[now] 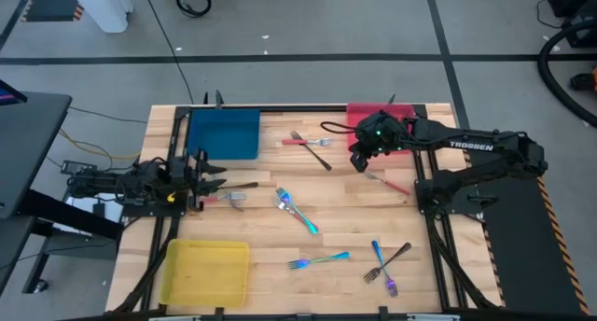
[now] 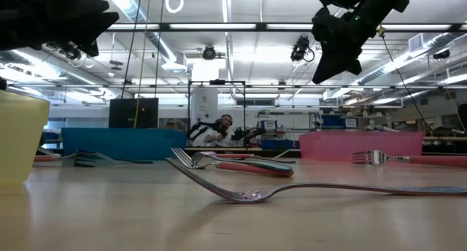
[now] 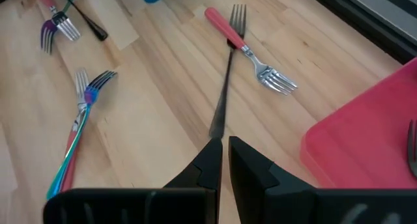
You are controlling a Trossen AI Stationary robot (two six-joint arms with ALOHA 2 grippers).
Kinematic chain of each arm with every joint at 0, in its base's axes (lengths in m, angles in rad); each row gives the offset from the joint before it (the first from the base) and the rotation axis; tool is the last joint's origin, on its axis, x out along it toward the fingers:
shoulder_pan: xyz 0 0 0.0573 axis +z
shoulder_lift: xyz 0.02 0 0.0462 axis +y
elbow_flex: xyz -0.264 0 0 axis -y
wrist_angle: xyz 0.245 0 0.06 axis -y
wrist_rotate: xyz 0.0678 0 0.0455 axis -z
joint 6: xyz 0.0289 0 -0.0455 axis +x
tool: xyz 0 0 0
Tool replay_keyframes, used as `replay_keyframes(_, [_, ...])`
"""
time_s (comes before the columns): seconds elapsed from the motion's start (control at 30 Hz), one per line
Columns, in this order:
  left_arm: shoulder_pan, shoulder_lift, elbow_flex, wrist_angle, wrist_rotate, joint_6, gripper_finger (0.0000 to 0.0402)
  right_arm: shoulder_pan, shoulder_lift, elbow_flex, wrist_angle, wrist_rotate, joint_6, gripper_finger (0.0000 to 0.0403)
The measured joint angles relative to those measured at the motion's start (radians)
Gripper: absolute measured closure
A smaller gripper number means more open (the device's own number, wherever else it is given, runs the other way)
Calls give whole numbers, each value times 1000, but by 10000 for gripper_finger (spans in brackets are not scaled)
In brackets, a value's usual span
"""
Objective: Sort silverware by color (type)
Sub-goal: Put the middle left pink fork into the yellow bin
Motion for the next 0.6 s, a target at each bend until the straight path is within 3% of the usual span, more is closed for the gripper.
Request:
replay_keyframes(0.27, [0, 0, 1, -86, 36, -178, 244, 0, 0, 0, 0, 13, 0, 366])
replay_keyframes(0.4, [0, 30, 64, -339, 35, -252, 263, 0, 0, 0, 0, 13, -2, 366])
replay_keyframes(0.6, [0, 173, 218, -649, 32, -373, 284, 0, 0, 0, -3, 13, -3, 366])
